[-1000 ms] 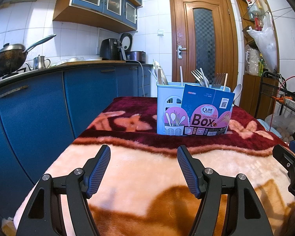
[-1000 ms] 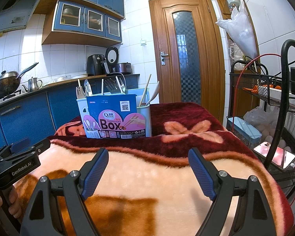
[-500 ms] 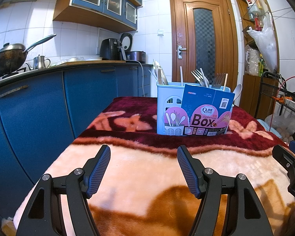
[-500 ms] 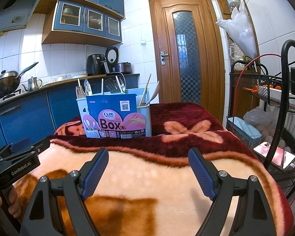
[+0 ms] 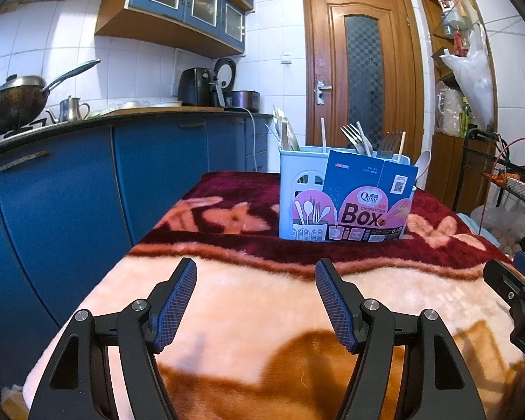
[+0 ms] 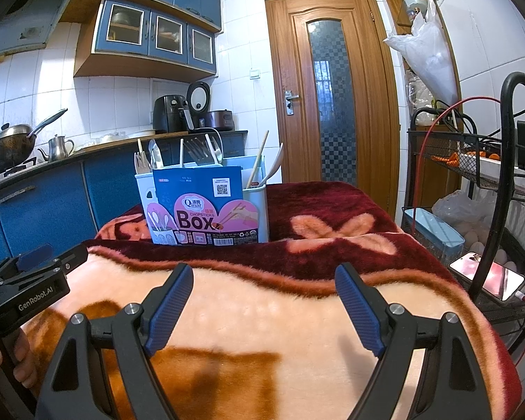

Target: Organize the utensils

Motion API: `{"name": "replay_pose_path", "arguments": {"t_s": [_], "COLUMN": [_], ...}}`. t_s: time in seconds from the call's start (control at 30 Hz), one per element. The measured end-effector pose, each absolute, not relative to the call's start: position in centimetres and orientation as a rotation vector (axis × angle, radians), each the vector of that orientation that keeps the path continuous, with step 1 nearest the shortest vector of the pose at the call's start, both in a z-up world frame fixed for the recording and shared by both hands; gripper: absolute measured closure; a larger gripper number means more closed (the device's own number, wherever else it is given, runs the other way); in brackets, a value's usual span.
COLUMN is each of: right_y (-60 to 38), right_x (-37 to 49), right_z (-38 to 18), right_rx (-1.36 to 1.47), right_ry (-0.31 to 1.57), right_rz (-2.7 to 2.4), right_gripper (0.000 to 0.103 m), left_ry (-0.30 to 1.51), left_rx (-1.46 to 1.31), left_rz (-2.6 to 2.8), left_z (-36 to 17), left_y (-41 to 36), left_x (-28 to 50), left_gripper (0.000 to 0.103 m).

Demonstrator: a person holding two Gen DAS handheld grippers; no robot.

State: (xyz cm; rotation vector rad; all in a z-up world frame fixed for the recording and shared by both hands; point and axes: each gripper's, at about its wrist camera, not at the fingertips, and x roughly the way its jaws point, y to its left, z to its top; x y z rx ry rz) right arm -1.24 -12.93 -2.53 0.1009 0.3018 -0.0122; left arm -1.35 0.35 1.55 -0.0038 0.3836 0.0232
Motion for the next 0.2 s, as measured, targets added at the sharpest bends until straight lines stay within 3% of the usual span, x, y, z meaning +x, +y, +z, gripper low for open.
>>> {"name": "replay_pose_path", "arguments": {"t_s": [0.2], "right_y": [-12.97], "right_x": [-1.2], "right_z": [-2.53], "right_rx": [0.101], "right_ry": [0.303], "right_rz": [-0.012], "right_gripper": [0.018], "left_ry": [0.385], "left_rx": [-0.004], "left_rz": [0.024], "left_z": [1.54], "left_y": [0.32], "left_x": [-1.37], "left_gripper": [0.031]}}
